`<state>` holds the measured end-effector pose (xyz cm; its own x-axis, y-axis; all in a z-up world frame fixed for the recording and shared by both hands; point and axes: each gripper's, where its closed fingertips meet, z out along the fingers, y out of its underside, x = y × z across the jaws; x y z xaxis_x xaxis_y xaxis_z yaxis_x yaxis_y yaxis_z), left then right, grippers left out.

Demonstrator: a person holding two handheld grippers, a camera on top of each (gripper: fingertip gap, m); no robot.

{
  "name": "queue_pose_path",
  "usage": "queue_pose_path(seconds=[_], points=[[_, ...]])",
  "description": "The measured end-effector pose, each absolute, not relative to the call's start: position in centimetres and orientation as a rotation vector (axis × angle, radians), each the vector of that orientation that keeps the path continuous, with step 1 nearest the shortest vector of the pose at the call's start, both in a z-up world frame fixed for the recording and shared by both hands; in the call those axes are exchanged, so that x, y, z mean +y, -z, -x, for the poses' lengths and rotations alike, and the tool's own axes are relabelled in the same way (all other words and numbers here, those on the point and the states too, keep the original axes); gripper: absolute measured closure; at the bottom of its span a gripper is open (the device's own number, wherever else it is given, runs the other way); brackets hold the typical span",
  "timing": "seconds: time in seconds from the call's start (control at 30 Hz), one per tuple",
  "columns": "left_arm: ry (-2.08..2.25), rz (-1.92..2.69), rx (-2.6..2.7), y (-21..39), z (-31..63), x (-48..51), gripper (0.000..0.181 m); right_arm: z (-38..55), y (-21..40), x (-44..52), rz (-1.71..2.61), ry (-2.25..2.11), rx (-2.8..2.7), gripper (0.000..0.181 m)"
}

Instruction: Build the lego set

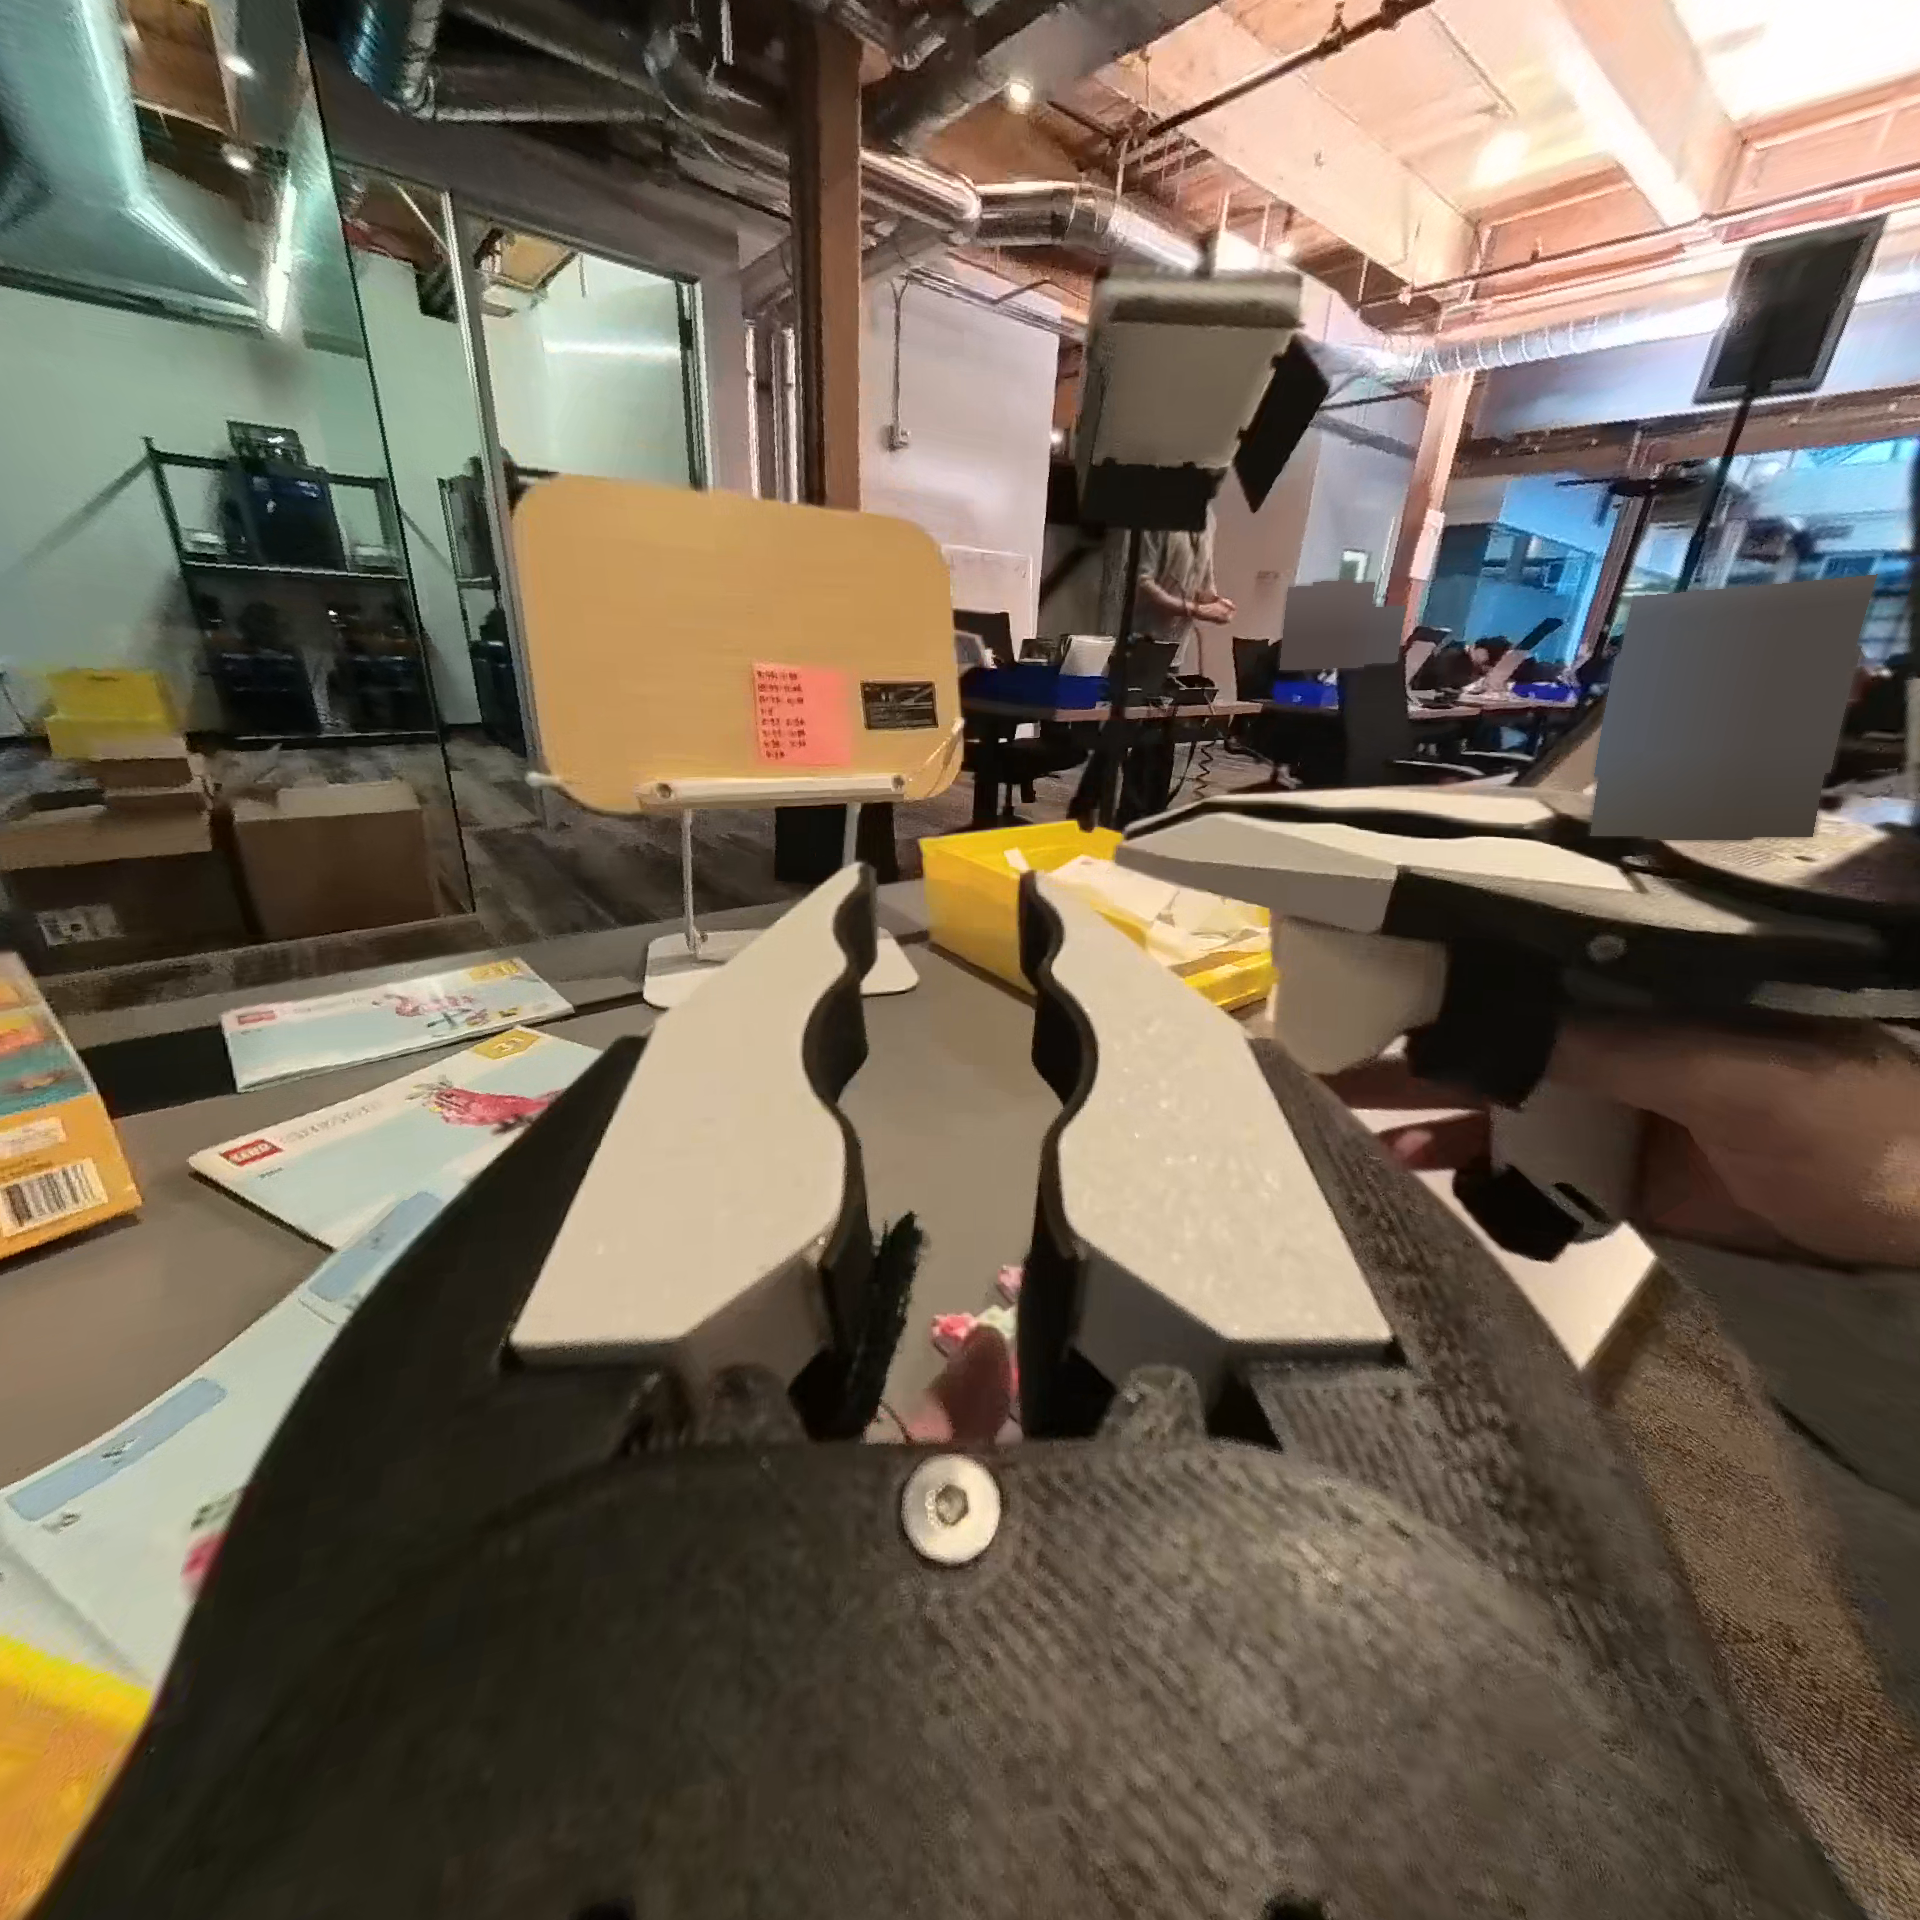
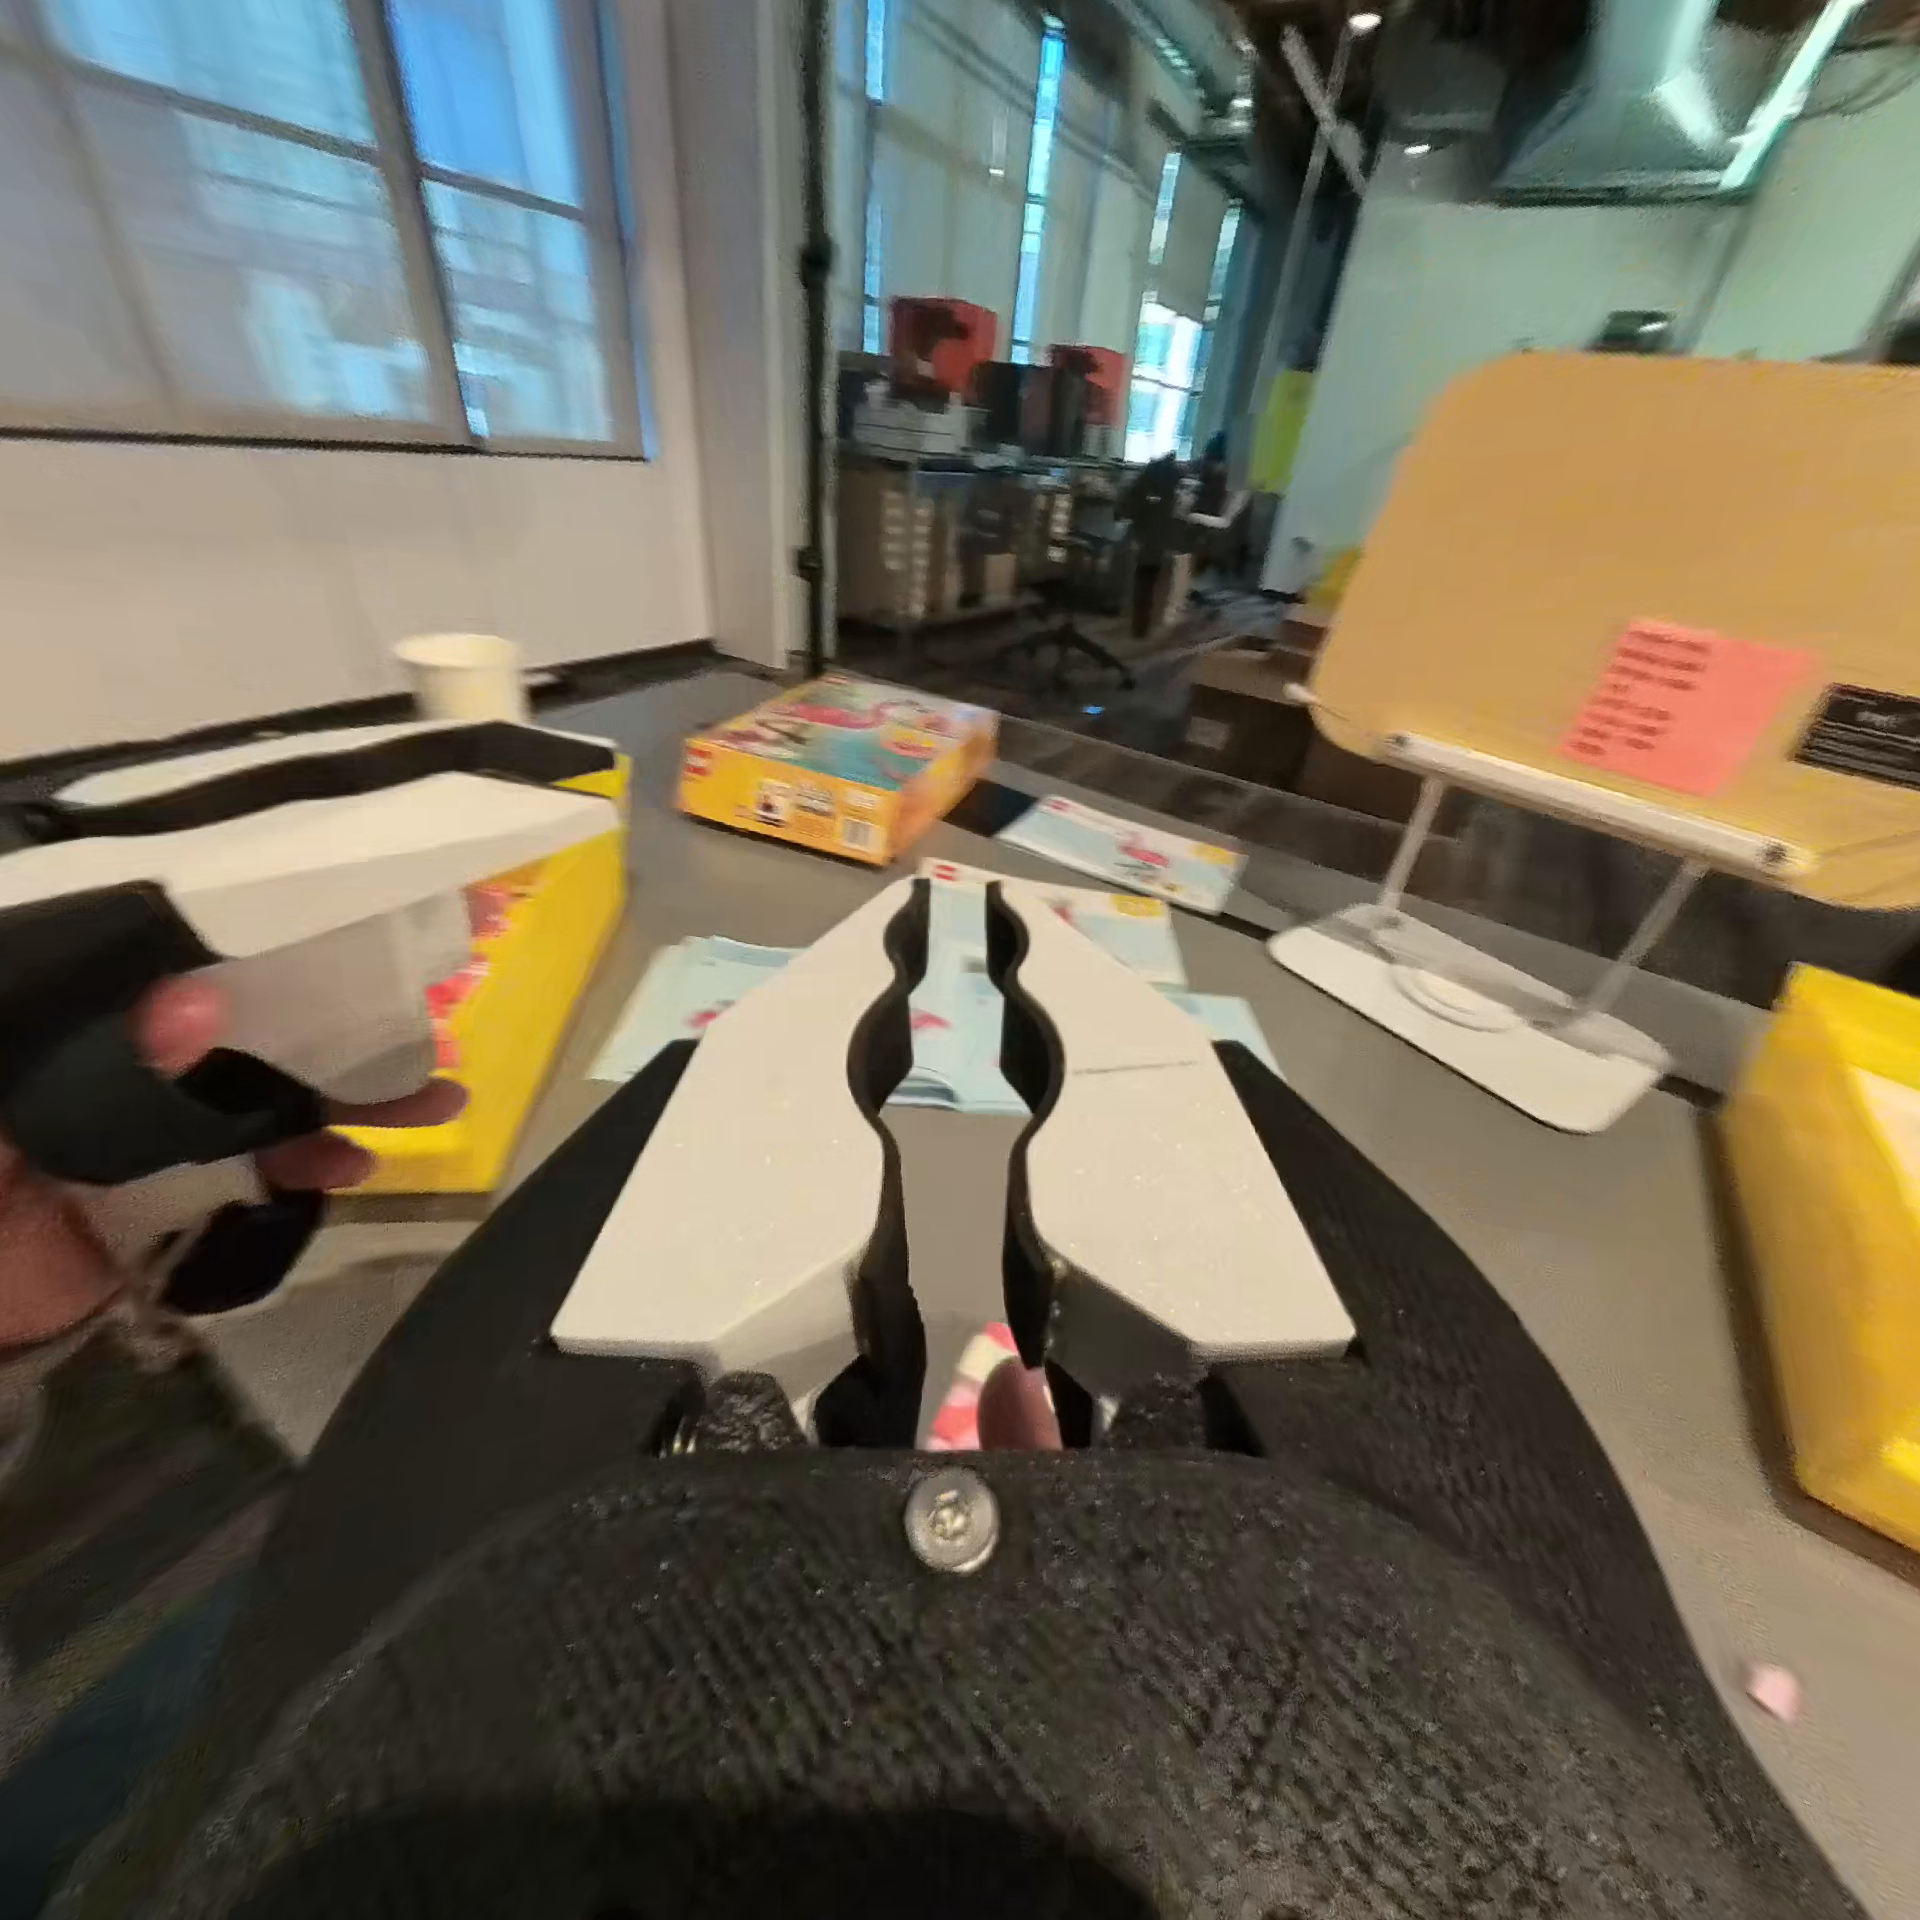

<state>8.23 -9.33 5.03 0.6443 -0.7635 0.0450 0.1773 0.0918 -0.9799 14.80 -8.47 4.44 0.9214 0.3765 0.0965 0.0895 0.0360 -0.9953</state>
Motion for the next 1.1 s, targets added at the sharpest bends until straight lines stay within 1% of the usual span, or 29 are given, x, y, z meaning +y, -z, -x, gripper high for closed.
queue_pose_path(seconds=[0.17,0.37,0.5,0.67,1.1], points=[[0.702,1.299,0.5,-8.5,-5.9,-11.7,0.152,-10.9,-6.3,-10.6,1.493,-0.162,-0.546,0.171],[0.65,1.295,0.374,-10.3,-3.2,-12.7,0.152,-7.2,-7.4,-12.3,1.464,-0.187,-0.641,0.172],[0.63,1.297,0.319,-10.6,-2.1,-12.9,0.148,-6.0,-7.7,-12.8,1.439,-0.184,-0.665,0.173],[0.57,1.273,0.318,-10.7,-1.7,-13.2,0.137,-5.2,-7.5,-12.9,1.423,-0.148,-0.694,0.172],[0.533,1.263,0.303,-10.4,-1.6,-13.3,0.136,-4.2,-7.3,-13.0,1.382,-0.083,-0.721,0.171]])
